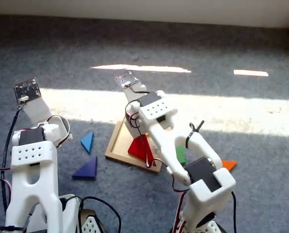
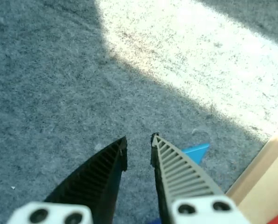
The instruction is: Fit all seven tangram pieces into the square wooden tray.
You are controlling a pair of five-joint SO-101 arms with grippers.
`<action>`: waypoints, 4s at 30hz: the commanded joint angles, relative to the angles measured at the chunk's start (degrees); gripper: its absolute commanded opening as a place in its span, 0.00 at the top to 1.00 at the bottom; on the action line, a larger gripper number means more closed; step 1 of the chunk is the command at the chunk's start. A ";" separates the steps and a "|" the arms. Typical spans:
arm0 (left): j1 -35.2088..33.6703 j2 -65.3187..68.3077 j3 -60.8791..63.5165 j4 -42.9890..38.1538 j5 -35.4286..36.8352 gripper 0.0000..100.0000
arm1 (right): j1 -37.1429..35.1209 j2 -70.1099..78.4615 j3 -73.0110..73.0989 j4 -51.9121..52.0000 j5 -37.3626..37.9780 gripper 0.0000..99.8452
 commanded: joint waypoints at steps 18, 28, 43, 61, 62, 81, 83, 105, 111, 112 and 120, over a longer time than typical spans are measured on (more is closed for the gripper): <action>-0.66 -1.19 -0.22 -0.88 0.35 0.90 | 9.01 -10.95 -2.86 8.48 5.19 0.99; -0.66 -1.19 -0.22 -0.88 0.35 0.90 | -2.68 -14.64 0.75 11.12 4.75 0.99; -0.84 -1.19 -0.22 -0.88 0.35 0.90 | -7.78 -6.20 10.15 -0.84 0.62 0.99; -0.57 -1.10 -0.22 -0.88 0.35 0.90 | 0.84 -7.25 -0.40 15.25 13.54 0.99; -0.57 -1.10 -0.22 -0.97 0.35 0.90 | 1.45 -8.48 -1.71 16.31 13.54 0.99; -0.66 -1.10 -0.13 -0.97 0.35 0.90 | 6.73 -16.92 19.38 -12.79 13.89 0.99; -0.66 -1.10 -0.13 -0.97 0.35 0.90 | 6.99 -16.84 20.79 -14.46 16.62 0.99; -0.75 -1.10 -0.13 -0.97 0.44 0.90 | 15.16 -24.92 25.19 -16.92 17.14 0.99; -0.84 -1.10 -0.13 -0.97 0.44 0.90 | 14.29 -39.69 25.19 -6.46 11.78 0.99; -0.84 -1.10 -0.13 -0.97 0.44 0.90 | 13.67 -41.45 25.19 -4.79 10.73 0.99; -0.84 -1.10 -0.13 -0.97 0.35 0.90 | 11.82 -44.70 25.36 6.90 1.67 0.74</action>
